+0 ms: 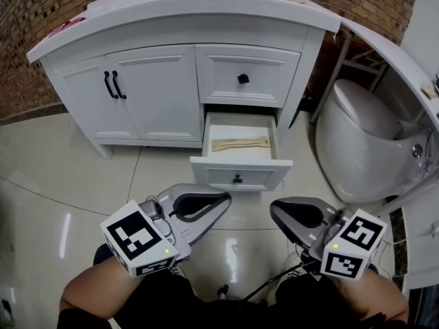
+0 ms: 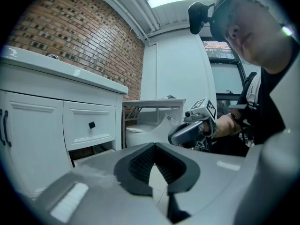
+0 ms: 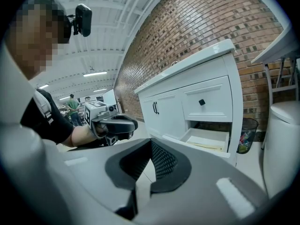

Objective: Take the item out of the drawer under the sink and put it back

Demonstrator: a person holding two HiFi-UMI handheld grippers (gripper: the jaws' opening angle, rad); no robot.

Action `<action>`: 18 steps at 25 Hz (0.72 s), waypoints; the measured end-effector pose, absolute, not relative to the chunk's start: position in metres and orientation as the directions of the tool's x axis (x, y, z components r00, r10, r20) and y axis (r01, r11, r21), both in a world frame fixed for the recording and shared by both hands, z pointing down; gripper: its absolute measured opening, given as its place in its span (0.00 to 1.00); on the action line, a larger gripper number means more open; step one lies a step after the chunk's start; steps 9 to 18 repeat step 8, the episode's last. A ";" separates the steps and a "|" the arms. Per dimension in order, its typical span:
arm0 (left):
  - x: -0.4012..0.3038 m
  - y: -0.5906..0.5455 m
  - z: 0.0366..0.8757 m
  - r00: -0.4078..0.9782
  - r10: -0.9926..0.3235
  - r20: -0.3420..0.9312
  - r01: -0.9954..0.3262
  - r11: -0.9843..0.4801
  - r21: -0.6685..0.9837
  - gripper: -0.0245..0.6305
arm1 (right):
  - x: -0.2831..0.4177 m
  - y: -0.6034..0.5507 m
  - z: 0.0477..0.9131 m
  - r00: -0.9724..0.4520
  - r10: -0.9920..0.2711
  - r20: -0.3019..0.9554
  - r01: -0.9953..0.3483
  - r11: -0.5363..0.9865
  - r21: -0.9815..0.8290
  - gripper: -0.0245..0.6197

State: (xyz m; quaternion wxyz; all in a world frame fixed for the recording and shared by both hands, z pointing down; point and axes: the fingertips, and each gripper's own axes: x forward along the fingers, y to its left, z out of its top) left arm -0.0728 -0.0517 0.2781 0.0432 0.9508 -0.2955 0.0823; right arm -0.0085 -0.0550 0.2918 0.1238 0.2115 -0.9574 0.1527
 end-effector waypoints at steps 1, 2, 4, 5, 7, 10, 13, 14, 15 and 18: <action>-0.072 -0.052 0.278 0.812 -0.555 0.181 -0.569 -0.822 0.033 0.04 | -0.008 -0.055 0.292 -0.880 -0.368 0.302 -0.443 0.864 -0.240 0.04; -0.072 -0.052 0.278 0.812 -0.554 0.183 -0.568 -0.822 0.033 0.04 | -0.008 -0.056 0.292 -0.879 -0.368 0.302 -0.444 0.863 -0.240 0.04; -0.072 -0.051 0.280 0.812 -0.550 0.192 -0.565 -0.824 0.030 0.04 | -0.007 -0.056 0.292 -0.878 -0.371 0.301 -0.446 0.862 -0.239 0.04; -0.072 -0.051 0.280 0.813 -0.549 0.195 -0.565 -0.825 0.029 0.04 | -0.007 -0.057 0.292 -0.878 -0.373 0.301 -0.448 0.862 -0.238 0.04; -0.073 -0.051 0.281 0.813 -0.548 0.197 -0.564 -0.826 0.028 0.04 | -0.007 -0.057 0.292 -0.877 -0.375 0.301 -0.450 0.861 -0.237 0.04; -0.073 -0.051 0.281 0.813 -0.548 0.198 -0.563 -0.826 0.028 0.04 | -0.007 -0.058 0.292 -0.876 -0.376 0.301 -0.451 0.861 -0.237 0.04; -0.073 -0.051 0.281 0.813 -0.548 0.198 -0.563 -0.826 0.028 0.04 | -0.007 -0.058 0.292 -0.876 -0.376 0.301 -0.451 0.861 -0.237 0.04; -0.073 -0.051 0.281 0.813 -0.548 0.198 -0.563 -0.826 0.028 0.04 | -0.007 -0.058 0.292 -0.876 -0.376 0.301 -0.451 0.861 -0.237 0.04; -0.073 -0.051 0.281 0.813 -0.548 0.198 -0.563 -0.826 0.028 0.04 | -0.007 -0.058 0.292 -0.876 -0.376 0.301 -0.451 0.861 -0.237 0.04; -0.073 -0.051 0.281 0.813 -0.548 0.198 -0.563 -0.826 0.028 0.04 | -0.007 -0.058 0.292 -0.876 -0.376 0.301 -0.451 0.861 -0.237 0.04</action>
